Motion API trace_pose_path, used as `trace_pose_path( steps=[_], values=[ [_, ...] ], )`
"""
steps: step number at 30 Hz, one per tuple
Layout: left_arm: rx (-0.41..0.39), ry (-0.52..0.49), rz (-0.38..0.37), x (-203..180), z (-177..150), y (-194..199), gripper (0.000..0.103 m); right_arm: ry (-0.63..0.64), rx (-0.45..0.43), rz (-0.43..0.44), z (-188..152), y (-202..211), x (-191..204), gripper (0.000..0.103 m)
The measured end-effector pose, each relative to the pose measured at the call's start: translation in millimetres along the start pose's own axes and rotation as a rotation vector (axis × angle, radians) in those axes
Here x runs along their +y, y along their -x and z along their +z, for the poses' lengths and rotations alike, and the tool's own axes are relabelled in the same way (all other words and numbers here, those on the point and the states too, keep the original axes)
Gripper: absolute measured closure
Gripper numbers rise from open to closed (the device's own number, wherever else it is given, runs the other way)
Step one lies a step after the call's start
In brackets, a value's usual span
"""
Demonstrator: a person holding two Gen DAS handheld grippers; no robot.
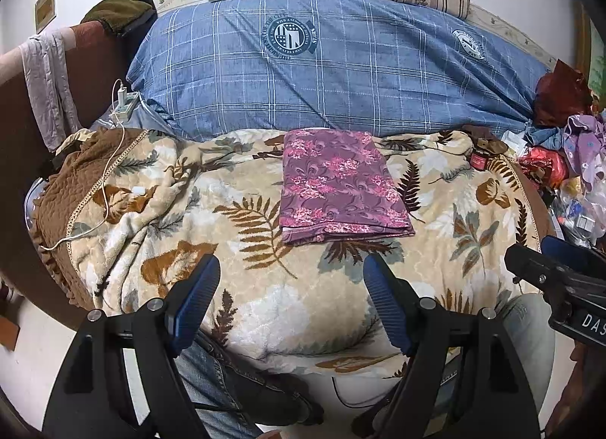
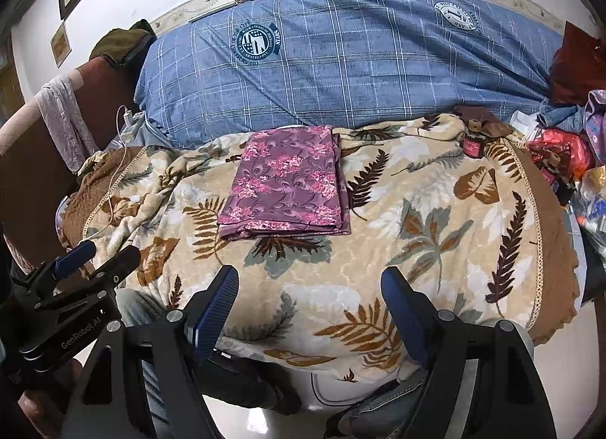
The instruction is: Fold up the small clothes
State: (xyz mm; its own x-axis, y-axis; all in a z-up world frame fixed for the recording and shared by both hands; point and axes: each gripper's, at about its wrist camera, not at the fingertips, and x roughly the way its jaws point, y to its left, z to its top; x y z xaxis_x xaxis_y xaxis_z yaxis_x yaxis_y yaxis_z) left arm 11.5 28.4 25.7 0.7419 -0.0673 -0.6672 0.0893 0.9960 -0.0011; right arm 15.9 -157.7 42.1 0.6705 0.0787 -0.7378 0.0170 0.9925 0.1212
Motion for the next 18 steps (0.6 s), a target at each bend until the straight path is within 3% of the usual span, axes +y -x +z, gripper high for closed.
trace_pose_path(
  steps=[18],
  values=[
    [0.0,-0.011,-0.01,1.2,1.3,-0.5,0.025,0.008,-0.012,-0.011,1.5,3.5,0.0,0.022]
  ],
)
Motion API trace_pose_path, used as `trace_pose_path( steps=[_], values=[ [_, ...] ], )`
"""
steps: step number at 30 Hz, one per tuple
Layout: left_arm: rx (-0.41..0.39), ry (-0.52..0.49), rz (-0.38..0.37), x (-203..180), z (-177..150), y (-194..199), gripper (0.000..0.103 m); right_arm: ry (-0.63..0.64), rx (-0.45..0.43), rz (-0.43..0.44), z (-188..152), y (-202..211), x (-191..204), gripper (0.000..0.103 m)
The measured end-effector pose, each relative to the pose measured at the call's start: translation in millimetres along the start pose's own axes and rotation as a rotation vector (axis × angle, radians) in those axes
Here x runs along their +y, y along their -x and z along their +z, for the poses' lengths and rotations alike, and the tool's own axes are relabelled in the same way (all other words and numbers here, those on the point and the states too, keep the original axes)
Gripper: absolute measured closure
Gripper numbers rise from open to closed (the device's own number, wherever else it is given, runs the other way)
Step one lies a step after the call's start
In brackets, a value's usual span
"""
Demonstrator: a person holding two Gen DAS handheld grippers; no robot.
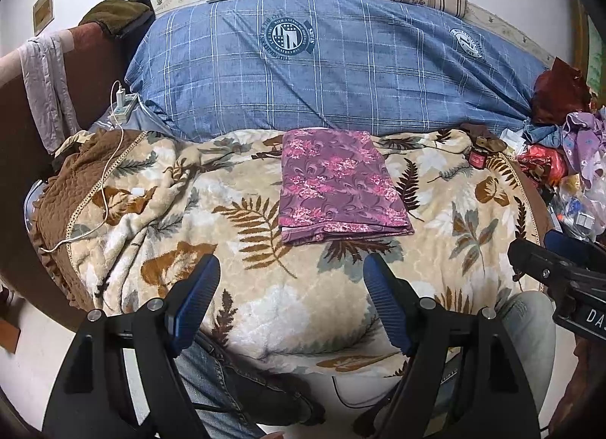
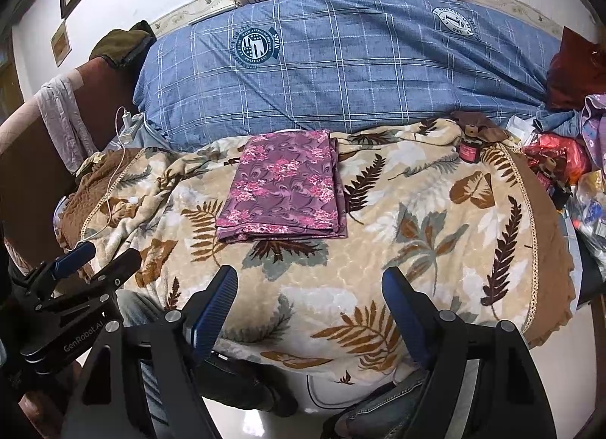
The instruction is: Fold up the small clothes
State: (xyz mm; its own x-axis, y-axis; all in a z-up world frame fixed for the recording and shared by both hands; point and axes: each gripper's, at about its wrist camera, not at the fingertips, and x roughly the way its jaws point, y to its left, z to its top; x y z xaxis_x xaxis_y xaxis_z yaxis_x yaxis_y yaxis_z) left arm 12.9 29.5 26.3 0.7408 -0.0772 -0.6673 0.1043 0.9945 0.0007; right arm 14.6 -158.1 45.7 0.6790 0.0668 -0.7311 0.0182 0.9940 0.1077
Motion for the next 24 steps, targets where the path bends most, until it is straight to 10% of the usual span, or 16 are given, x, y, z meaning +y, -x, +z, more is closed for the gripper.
trace_pose_path(
  steps=[24],
  values=[
    [0.014,0.005,0.021,9.2,1.9,-10.9,0.025,0.017,0.014,0.007,5.1,-10.6,-1.0,0.022]
  ],
)
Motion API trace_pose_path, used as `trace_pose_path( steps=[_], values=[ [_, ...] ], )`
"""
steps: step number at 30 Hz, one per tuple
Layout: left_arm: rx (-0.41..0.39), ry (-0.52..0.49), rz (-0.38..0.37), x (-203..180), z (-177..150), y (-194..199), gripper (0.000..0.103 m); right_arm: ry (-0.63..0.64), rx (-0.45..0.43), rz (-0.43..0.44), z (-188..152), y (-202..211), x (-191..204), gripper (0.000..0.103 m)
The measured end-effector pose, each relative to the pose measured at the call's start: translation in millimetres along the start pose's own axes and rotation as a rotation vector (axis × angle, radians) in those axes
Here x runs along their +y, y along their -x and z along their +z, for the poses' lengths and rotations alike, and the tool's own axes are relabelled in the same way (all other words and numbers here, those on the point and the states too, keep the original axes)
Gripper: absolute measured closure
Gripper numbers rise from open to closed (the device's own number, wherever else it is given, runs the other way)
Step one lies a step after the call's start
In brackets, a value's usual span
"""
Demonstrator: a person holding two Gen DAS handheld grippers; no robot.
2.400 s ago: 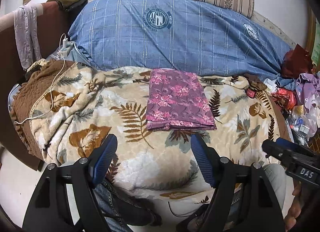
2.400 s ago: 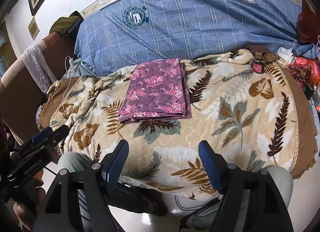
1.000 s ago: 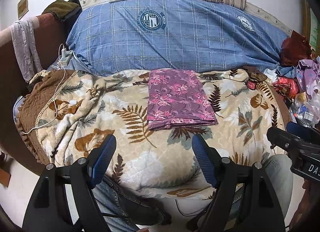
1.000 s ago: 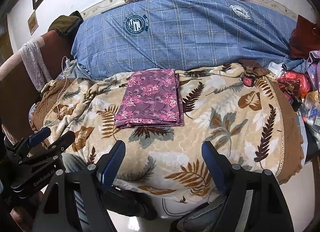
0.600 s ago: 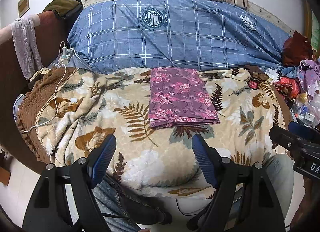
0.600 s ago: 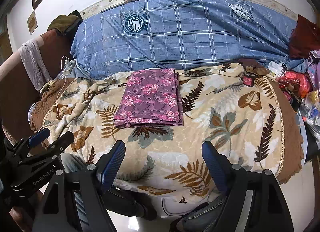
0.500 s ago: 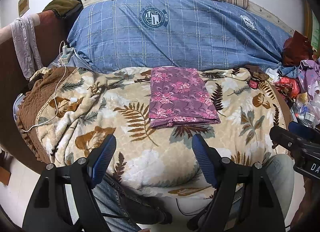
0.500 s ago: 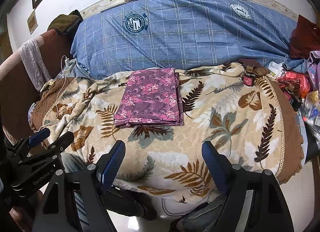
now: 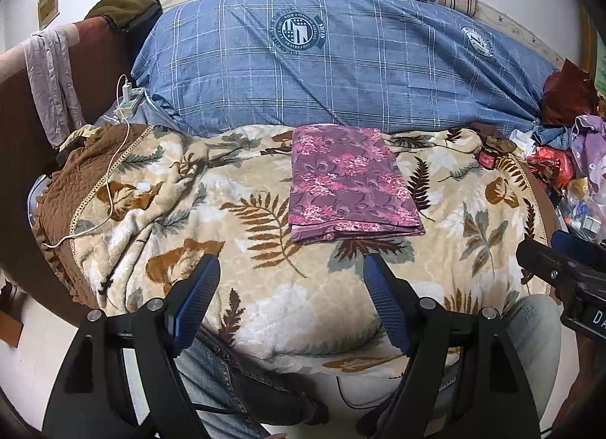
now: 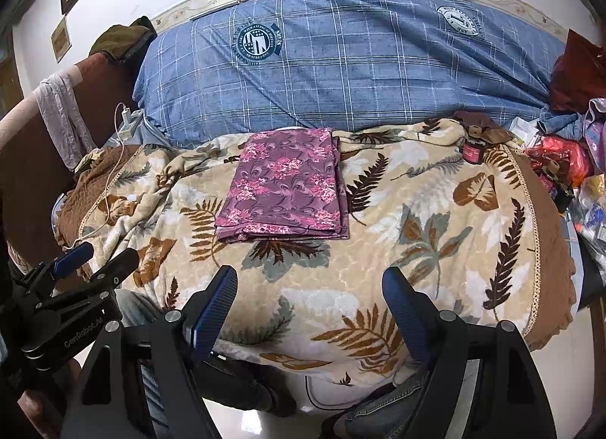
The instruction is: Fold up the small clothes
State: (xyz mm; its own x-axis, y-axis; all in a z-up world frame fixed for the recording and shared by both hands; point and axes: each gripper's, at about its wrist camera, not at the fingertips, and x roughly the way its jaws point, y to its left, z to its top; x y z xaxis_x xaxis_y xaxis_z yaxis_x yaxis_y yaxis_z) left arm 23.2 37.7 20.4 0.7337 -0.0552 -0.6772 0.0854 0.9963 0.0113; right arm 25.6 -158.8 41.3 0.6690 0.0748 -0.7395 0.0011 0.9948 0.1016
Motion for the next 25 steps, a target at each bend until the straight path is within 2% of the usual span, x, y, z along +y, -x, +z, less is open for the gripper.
trace_pose_path(
  steps=[21,25],
  values=[
    [0.013,0.014,-0.033,6.7,10.4,-14.4,0.025,-0.018,-0.003,-0.009,7.4,-11.9,-4.5,0.022],
    [-0.002,-0.008,-0.017,1.0,11.2,-19.8,0.025,-0.024,-0.01,0.005,8.7,-16.9,-7.4,0.022]
  ],
)
